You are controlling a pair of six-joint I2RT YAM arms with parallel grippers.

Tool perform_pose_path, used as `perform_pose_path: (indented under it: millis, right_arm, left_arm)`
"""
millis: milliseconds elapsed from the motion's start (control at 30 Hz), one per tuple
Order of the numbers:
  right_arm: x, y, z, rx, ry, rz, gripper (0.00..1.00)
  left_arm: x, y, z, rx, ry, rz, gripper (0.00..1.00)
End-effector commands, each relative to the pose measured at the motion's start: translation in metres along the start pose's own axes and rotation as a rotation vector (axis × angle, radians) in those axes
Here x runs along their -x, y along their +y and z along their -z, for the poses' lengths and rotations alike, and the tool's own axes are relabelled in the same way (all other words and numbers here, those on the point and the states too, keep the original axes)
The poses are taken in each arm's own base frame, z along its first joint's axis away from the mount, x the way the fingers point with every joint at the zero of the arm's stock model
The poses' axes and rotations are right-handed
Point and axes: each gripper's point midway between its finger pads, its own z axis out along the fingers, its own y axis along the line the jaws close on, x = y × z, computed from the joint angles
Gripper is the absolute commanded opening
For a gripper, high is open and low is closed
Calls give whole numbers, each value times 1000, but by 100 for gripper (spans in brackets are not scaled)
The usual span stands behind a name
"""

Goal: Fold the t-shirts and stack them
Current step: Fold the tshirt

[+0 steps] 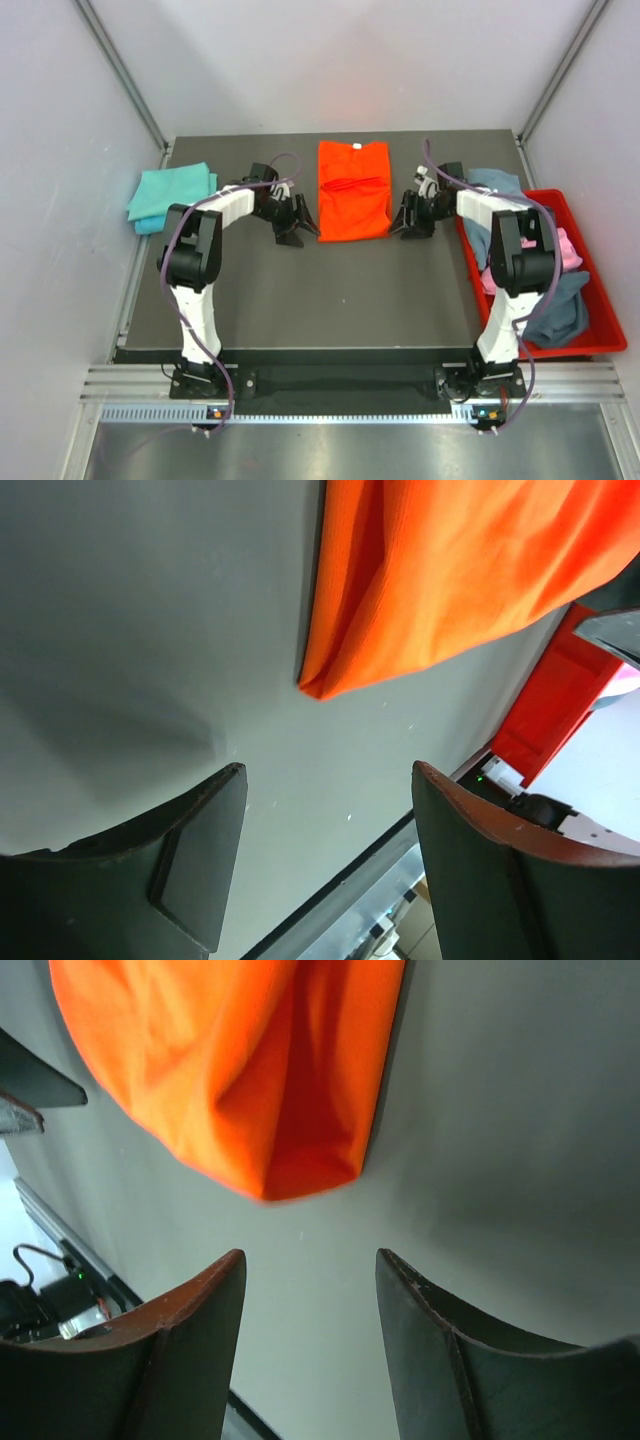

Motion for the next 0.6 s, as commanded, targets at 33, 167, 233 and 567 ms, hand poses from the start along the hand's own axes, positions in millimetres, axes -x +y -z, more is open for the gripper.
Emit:
perform_pose_path:
  millis: [33,167,233,567]
  right_arm:
    - [34,10,-7,57,-61,42,54]
    - [36,7,-17,74,-55,10,54]
    - [38,8,-19,80,-61,4,54]
    - [28,-3,-37,66,-32,-28,44]
  left_arm:
    - [26,-23,-2,-78,-55,-56,72]
    - [27,-21,-8,-75,-52,-53,72]
    - [29,-19,-11,-75,-53,-54,72]
    - [32,-12,-33,-76,-23,-30,70]
